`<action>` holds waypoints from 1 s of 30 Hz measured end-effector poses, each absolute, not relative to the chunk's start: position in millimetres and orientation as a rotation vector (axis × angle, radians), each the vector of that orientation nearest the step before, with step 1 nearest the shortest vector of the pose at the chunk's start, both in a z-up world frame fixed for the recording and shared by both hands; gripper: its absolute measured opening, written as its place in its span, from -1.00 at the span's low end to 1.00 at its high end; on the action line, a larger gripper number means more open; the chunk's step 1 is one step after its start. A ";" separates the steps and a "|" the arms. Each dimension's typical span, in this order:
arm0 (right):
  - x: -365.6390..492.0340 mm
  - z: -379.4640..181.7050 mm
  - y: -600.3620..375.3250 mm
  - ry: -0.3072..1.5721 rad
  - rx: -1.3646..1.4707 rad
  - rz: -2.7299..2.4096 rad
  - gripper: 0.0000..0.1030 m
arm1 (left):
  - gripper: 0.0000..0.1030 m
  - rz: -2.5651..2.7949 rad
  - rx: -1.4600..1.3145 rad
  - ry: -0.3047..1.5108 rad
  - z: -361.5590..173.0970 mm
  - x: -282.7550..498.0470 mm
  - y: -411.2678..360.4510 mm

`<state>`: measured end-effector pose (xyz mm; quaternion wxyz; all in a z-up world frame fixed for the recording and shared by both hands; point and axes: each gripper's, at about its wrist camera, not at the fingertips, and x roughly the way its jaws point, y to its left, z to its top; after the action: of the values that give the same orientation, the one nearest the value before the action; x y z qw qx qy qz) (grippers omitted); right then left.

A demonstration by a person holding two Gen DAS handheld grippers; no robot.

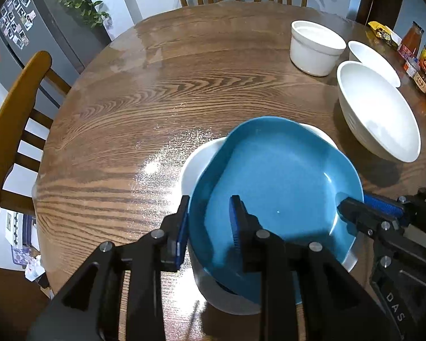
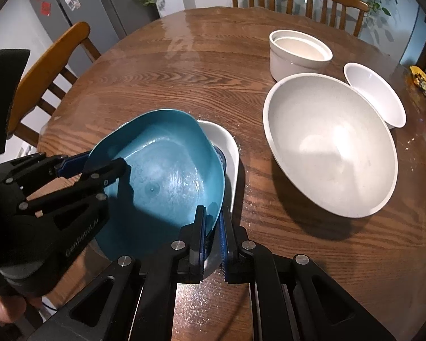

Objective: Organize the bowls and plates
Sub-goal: 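Lower the teal dish onto the stacked patterned plates and open both tools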

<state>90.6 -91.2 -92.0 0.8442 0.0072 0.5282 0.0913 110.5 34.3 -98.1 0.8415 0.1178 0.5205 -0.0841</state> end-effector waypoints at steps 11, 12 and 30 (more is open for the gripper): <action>97.4 -89.8 -92.7 1.109 -0.021 0.183 -0.81 | -0.53 -0.215 0.221 1.139 -98.1 102.9 35.9; 98.2 -88.9 -92.5 1.106 -0.030 0.184 -0.81 | -0.53 -0.217 0.213 1.143 -98.1 101.6 36.2; 126.5 -88.0 -83.5 1.115 -0.136 0.185 -0.81 | -0.49 -0.254 0.132 1.216 -104.2 79.8 32.8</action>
<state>126.5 -83.5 -88.0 0.8422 -0.0645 0.5281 0.0875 79.8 32.8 -104.2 0.8112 0.0616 0.5692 -0.1191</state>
